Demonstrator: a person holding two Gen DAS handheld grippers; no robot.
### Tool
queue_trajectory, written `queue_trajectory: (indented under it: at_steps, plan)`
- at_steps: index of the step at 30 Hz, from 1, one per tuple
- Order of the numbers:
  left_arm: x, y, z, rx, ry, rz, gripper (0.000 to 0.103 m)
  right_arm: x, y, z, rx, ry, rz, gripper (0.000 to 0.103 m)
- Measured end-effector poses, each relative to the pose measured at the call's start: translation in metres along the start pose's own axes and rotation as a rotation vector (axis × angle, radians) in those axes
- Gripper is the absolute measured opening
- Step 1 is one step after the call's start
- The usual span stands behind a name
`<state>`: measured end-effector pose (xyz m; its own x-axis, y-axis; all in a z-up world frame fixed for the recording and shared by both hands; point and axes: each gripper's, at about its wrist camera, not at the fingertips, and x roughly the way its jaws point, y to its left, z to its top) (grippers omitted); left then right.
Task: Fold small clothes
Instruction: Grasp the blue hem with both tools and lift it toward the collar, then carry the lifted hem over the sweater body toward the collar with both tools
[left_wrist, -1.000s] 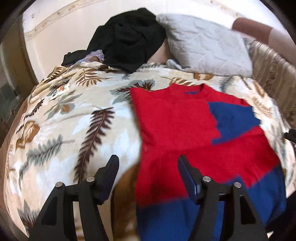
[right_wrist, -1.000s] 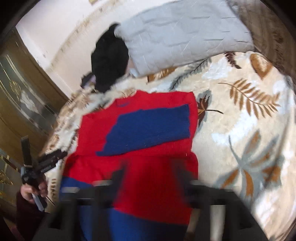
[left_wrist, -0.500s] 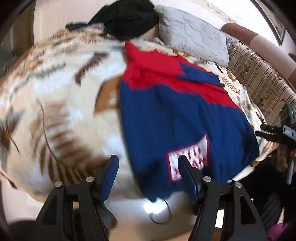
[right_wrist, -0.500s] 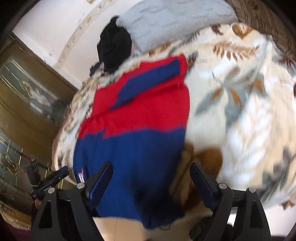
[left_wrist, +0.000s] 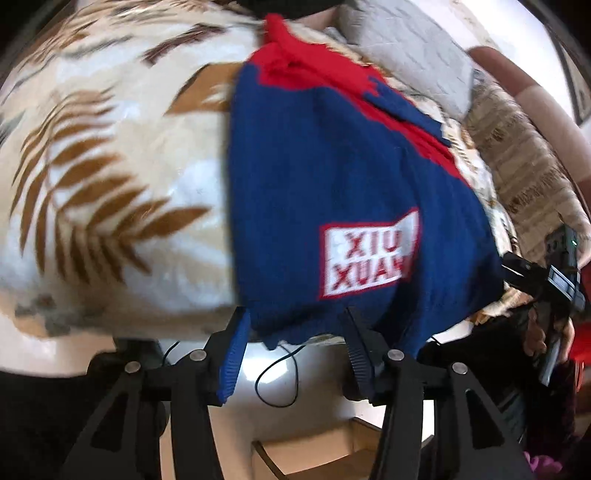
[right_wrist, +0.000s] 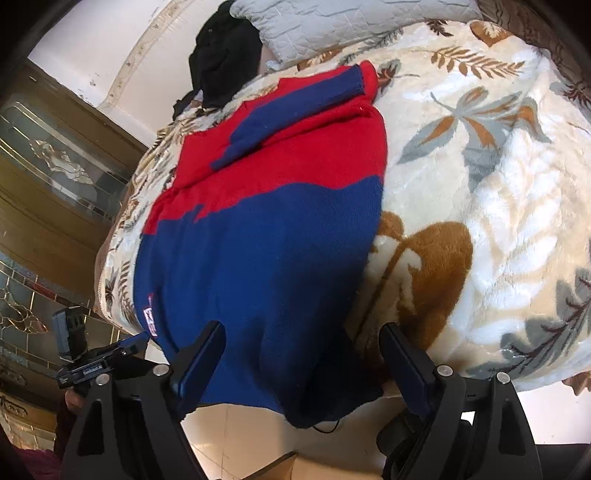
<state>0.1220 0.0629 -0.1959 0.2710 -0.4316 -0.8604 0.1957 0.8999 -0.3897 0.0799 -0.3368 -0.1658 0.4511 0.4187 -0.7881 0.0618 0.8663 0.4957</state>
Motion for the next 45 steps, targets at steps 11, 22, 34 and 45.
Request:
queue_trajectory:
  at_steps: [11, 22, 34, 45]
  plan:
    - [0.021, 0.003, -0.007, -0.092, 0.035, -0.040, 0.055, 0.011, 0.002, 0.002, 0.000, 0.028, -0.017, 0.087]
    - [0.020, 0.005, -0.007, -0.100, 0.018, -0.117, 0.008, 0.013, 0.008, -0.002, -0.052, 0.031, -0.075, 0.054]
    - [0.027, 0.013, -0.006, -0.139, 0.088, -0.114, 0.052, -0.002, 0.014, -0.001, -0.074, -0.018, -0.030, 0.017]
    - [0.017, 0.013, -0.005, -0.118, 0.045, -0.189, 0.004, -0.009, -0.004, -0.005, 0.032, -0.025, -0.076, 0.086]
